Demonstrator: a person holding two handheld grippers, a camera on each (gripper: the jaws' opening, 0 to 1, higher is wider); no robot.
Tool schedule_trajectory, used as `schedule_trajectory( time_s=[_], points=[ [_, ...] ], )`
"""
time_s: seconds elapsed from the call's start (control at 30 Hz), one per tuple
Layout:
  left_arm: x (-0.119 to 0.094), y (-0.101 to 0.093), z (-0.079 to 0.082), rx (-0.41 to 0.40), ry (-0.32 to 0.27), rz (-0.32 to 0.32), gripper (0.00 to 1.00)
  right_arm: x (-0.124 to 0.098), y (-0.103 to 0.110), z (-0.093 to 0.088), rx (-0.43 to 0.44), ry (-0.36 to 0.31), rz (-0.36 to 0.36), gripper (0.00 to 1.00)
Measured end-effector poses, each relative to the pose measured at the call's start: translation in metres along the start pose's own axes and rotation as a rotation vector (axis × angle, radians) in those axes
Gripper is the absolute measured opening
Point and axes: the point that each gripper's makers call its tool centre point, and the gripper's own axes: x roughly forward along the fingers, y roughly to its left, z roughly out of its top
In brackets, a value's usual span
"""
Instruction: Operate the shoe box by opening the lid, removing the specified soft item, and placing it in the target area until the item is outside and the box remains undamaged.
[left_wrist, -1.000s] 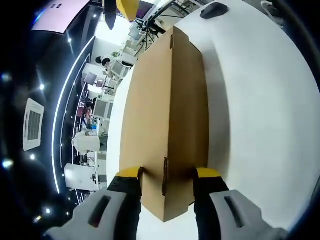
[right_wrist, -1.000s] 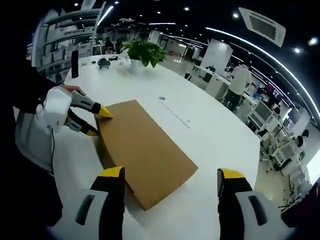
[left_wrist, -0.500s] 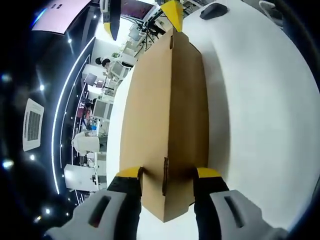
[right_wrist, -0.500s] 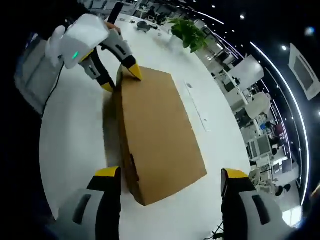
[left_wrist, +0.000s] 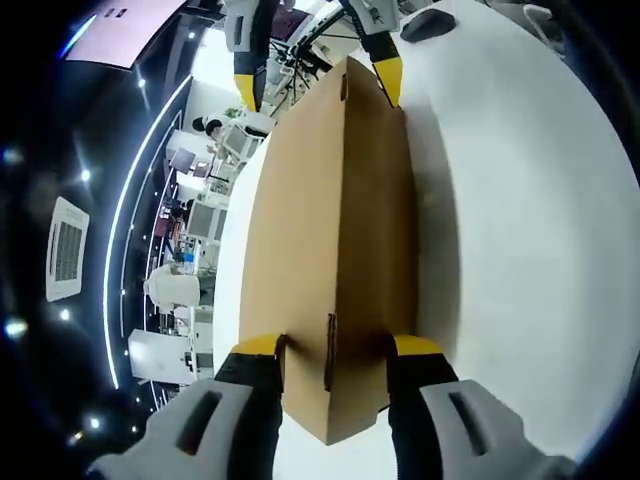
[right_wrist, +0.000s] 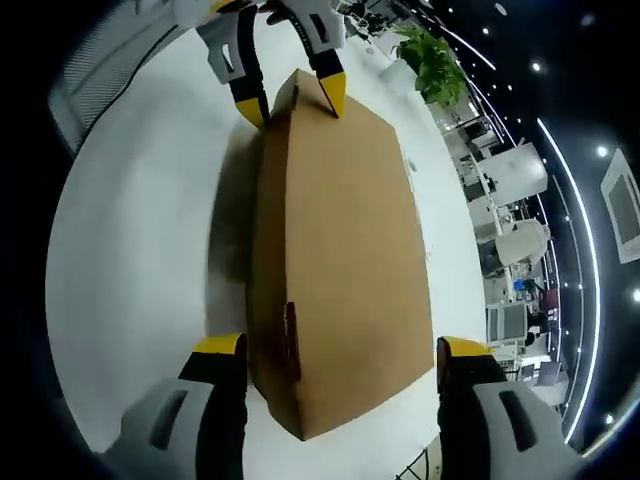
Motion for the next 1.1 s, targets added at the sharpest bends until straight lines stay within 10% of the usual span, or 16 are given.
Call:
schedule_trajectory(
  time_s=[1.1],
  points=[
    [0.001, 0.0, -0.001, 0.002, -0.003, -0.002, 0.39, 0.002, 0.014, 0.003, -0.098, 0.016, -0.05, 0.44]
  ],
)
